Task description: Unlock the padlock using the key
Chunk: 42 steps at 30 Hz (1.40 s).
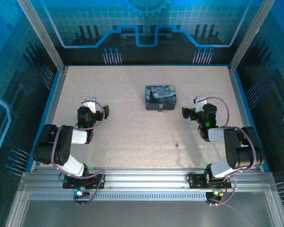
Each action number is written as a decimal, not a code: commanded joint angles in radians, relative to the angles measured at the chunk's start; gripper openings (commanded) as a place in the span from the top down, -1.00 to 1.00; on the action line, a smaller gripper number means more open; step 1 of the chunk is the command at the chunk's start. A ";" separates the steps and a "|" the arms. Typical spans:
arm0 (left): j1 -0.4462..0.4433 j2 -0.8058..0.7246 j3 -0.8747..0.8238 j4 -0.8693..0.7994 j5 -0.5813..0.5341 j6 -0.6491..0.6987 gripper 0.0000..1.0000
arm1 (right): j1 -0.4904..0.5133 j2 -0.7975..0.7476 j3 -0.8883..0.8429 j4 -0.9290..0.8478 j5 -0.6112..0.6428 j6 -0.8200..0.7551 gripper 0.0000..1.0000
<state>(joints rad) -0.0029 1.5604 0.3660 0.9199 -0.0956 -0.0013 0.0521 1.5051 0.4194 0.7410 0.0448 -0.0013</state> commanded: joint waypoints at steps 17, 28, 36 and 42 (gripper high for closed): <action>0.003 -0.009 0.019 -0.006 0.027 -0.003 -0.98 | -0.002 -0.003 0.023 -0.006 -0.014 -0.007 -1.00; -0.002 -0.385 0.004 -0.290 -0.045 -0.081 -0.98 | 0.001 -0.221 0.174 -0.498 0.035 0.096 -1.00; -0.003 -0.573 0.237 -0.795 0.122 -0.531 -0.98 | 0.073 -0.393 0.331 -1.071 -0.036 0.462 -1.00; -0.115 -0.532 0.220 -0.741 0.266 -0.709 -0.97 | 0.206 -0.469 0.289 -1.301 -0.112 0.643 -0.90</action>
<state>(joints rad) -0.0528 1.0073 0.5995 0.2379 0.0628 -0.5652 0.2111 1.0565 0.7322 -0.3355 -0.0097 0.4931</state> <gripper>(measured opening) 0.988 0.962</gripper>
